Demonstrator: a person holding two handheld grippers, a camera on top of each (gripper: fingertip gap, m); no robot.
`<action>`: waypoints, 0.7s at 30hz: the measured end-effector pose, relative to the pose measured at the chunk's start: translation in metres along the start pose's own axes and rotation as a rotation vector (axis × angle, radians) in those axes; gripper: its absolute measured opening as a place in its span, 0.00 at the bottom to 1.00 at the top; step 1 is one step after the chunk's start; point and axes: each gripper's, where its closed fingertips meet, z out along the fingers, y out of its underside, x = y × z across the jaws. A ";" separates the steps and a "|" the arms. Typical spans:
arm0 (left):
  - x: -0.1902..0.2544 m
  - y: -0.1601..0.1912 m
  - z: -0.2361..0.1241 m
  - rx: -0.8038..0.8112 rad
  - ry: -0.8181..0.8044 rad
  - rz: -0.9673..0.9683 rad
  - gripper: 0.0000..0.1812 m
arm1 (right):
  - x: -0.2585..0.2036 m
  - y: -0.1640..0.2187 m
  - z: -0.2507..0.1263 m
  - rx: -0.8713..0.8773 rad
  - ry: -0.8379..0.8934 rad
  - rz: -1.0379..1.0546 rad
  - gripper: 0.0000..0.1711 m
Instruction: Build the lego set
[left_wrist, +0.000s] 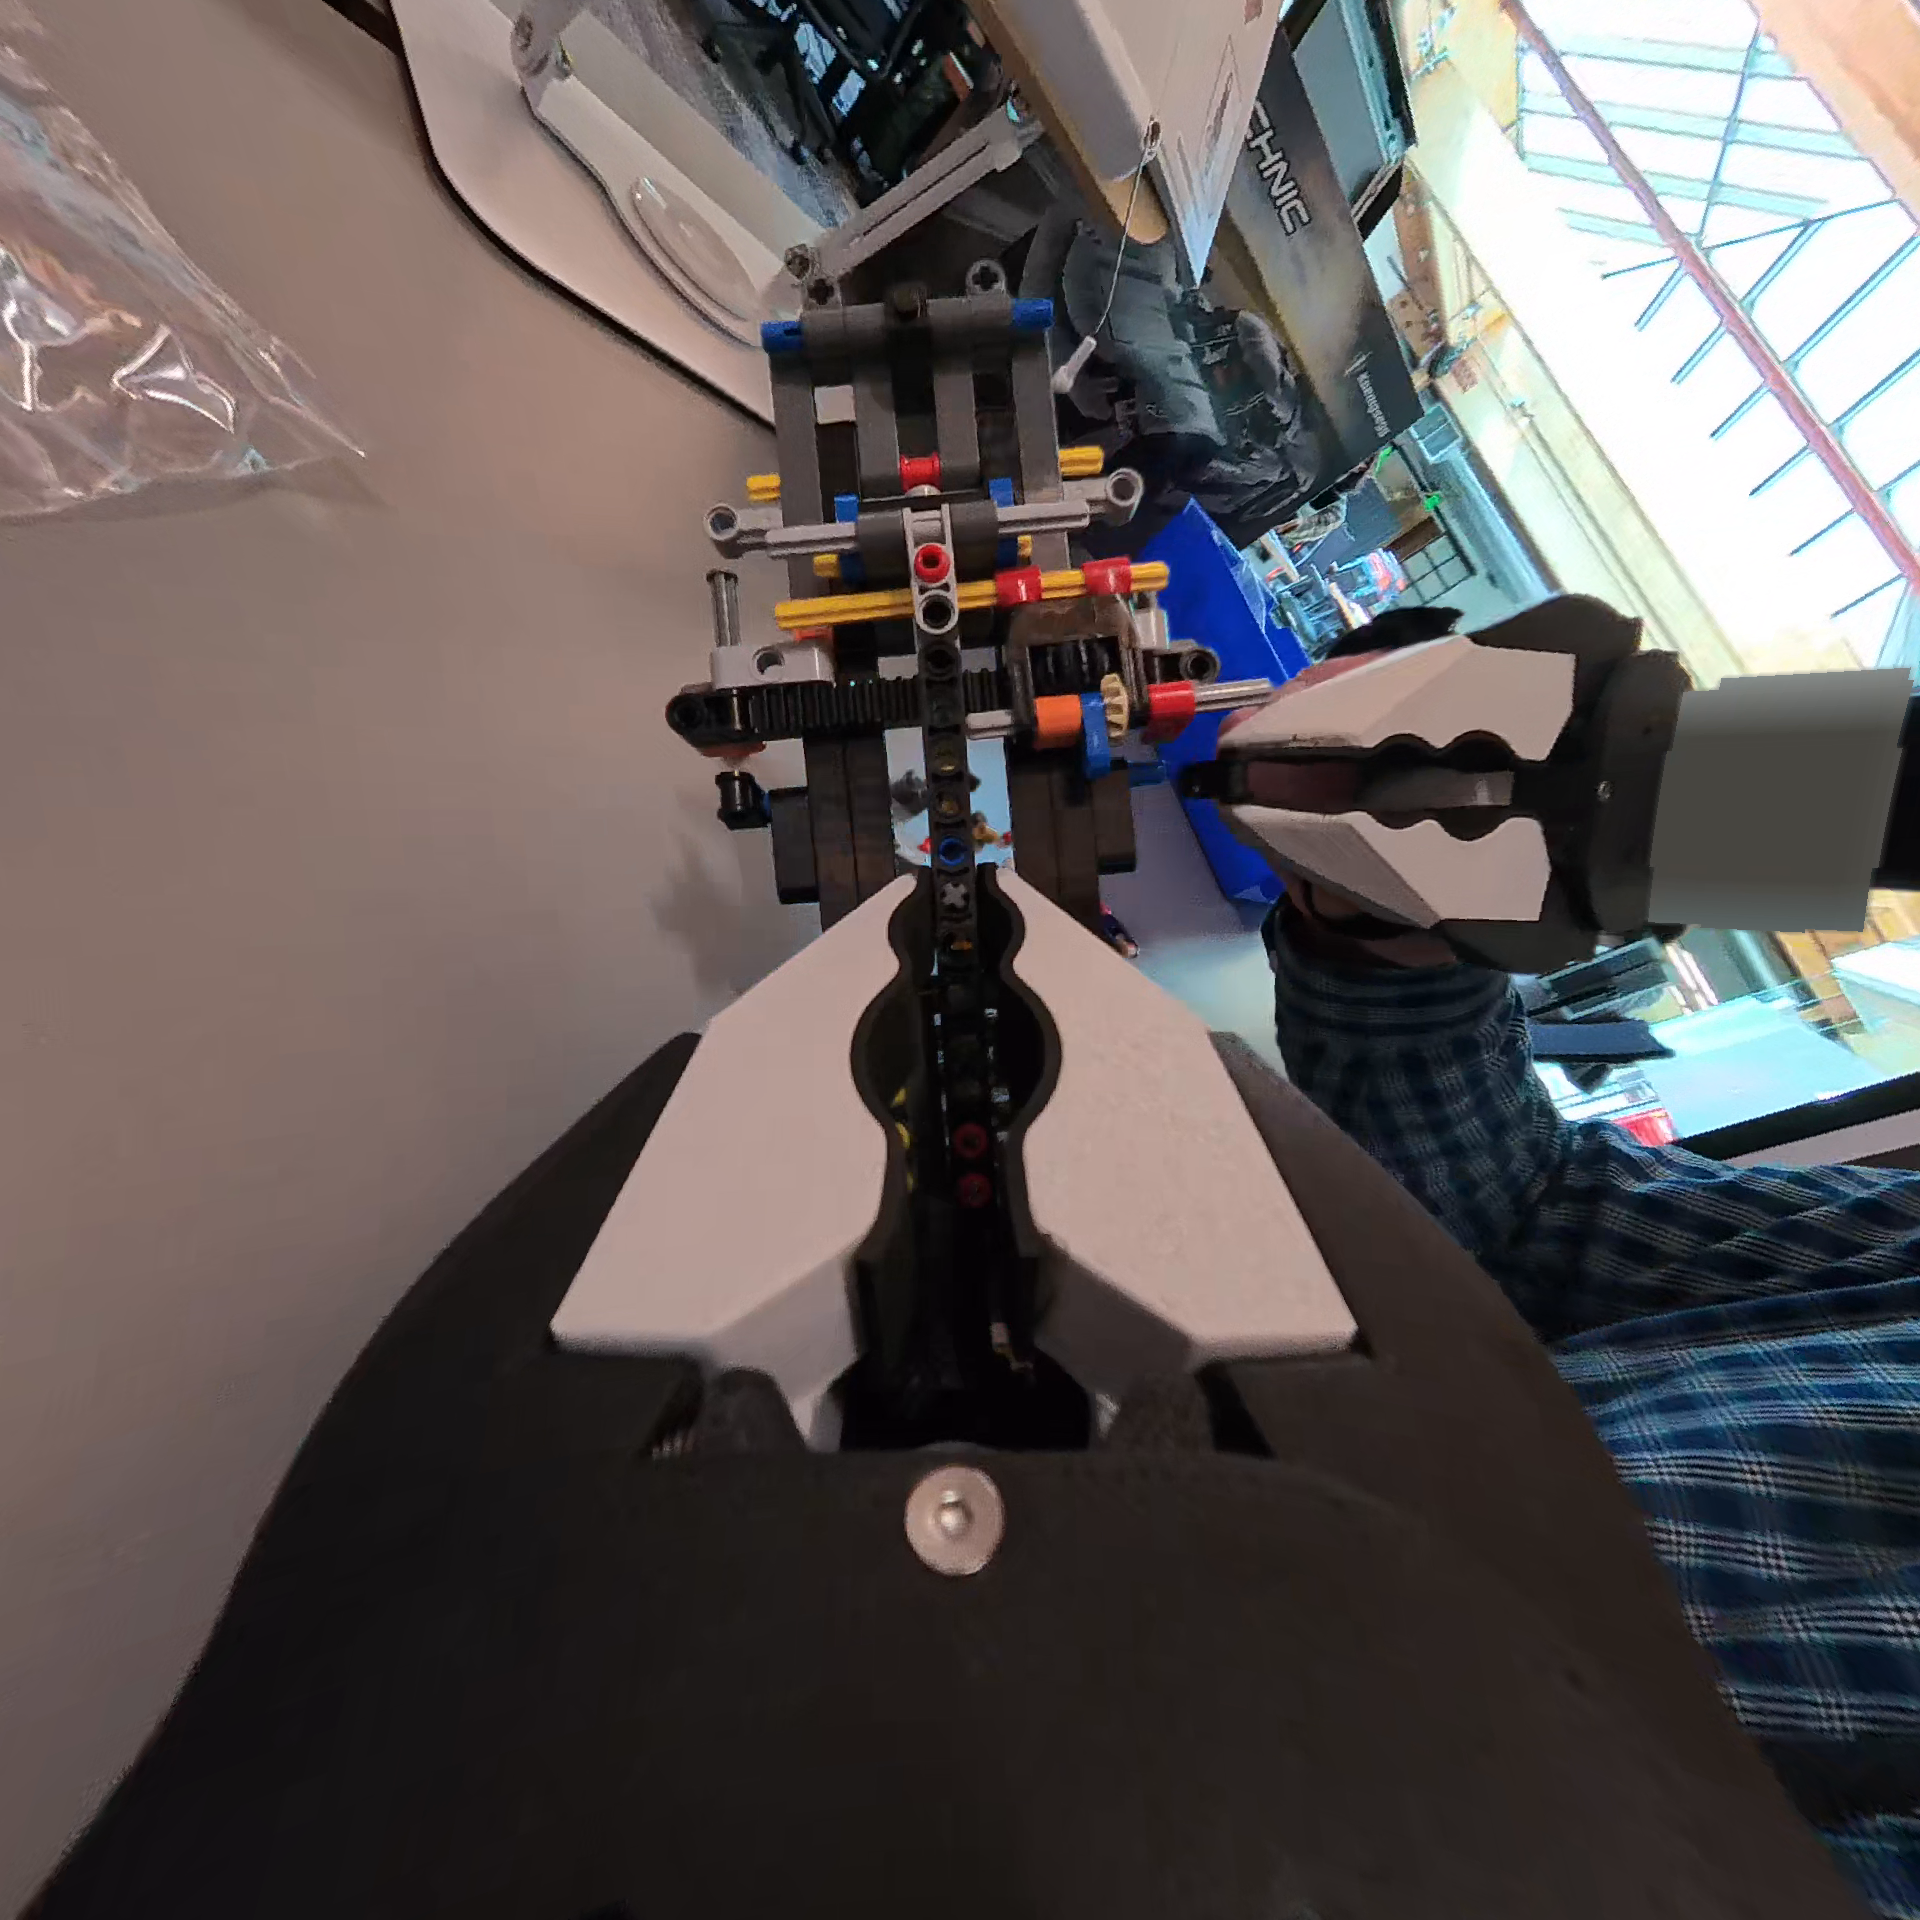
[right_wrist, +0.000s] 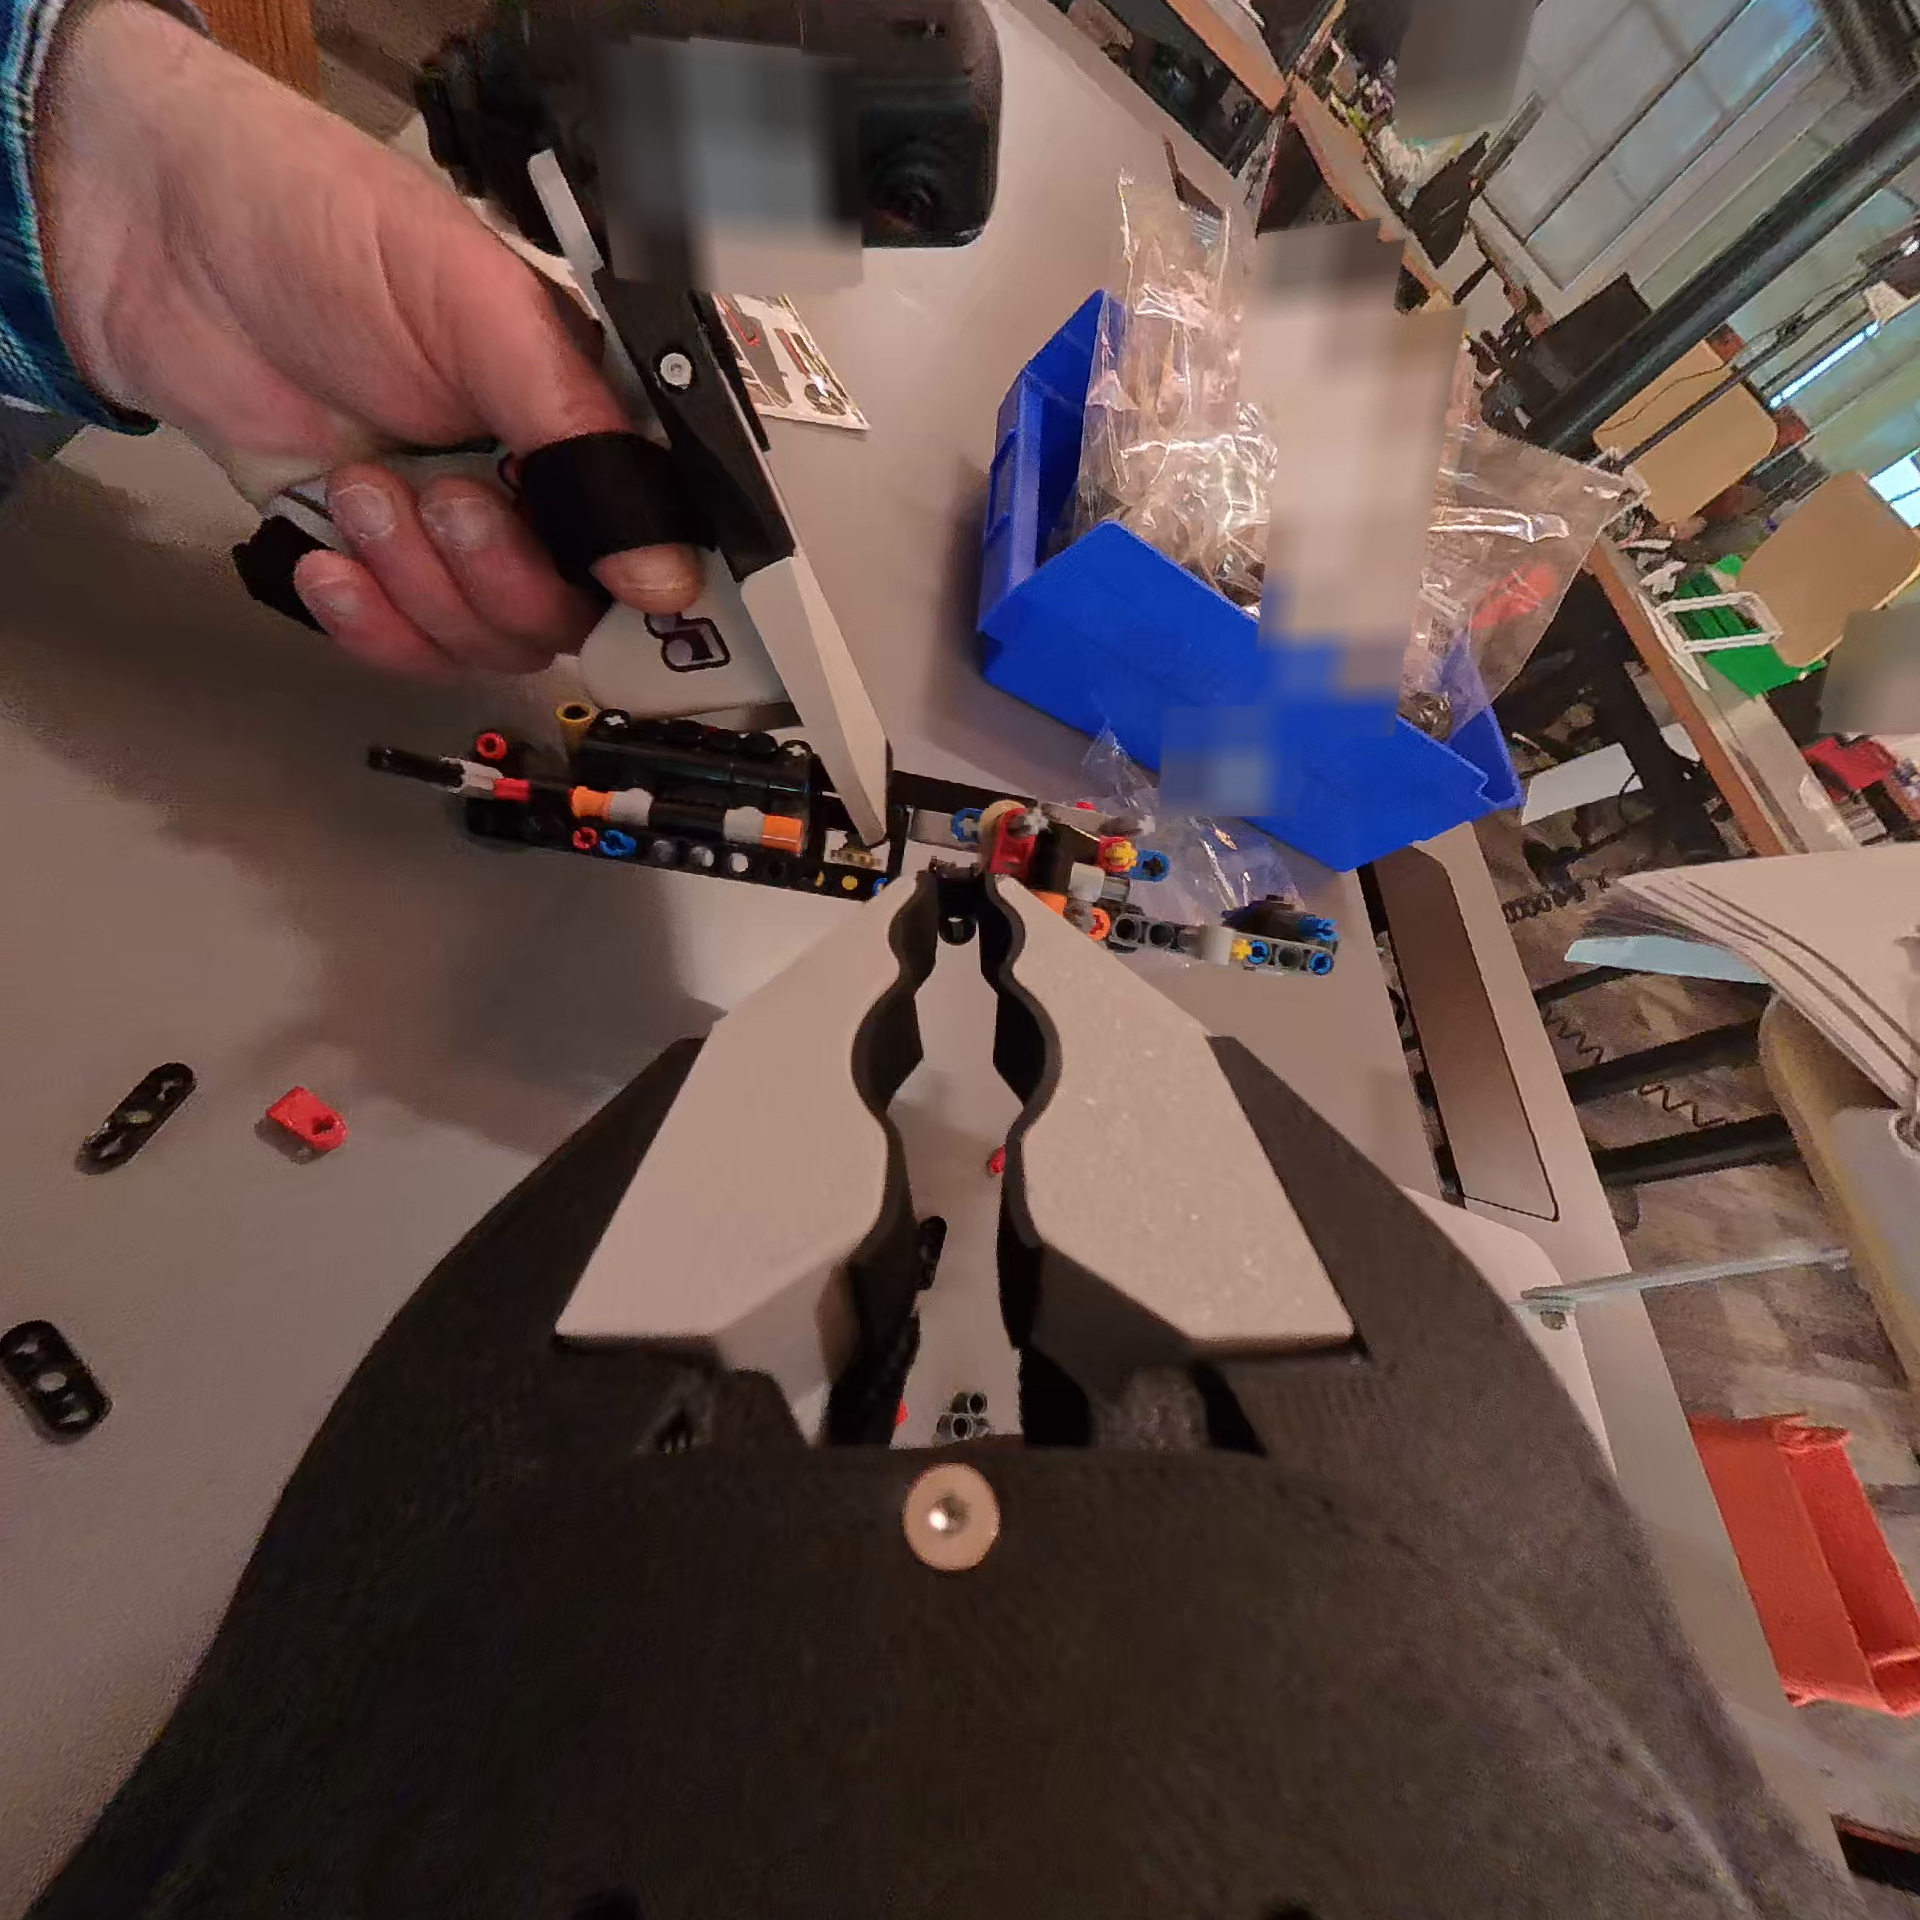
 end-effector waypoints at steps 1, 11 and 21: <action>0.001 -0.001 0.000 0.006 0.000 0.001 0.03 | -0.001 0.000 0.000 0.000 0.002 -0.004 0.03; 0.001 0.002 0.001 -0.004 -0.002 -0.009 0.03 | 0.001 0.003 0.006 -0.043 -0.007 -0.024 0.03; 0.002 0.008 0.002 -0.009 0.038 -0.069 0.03 | -0.004 0.001 0.009 -0.059 -0.115 -0.051 0.03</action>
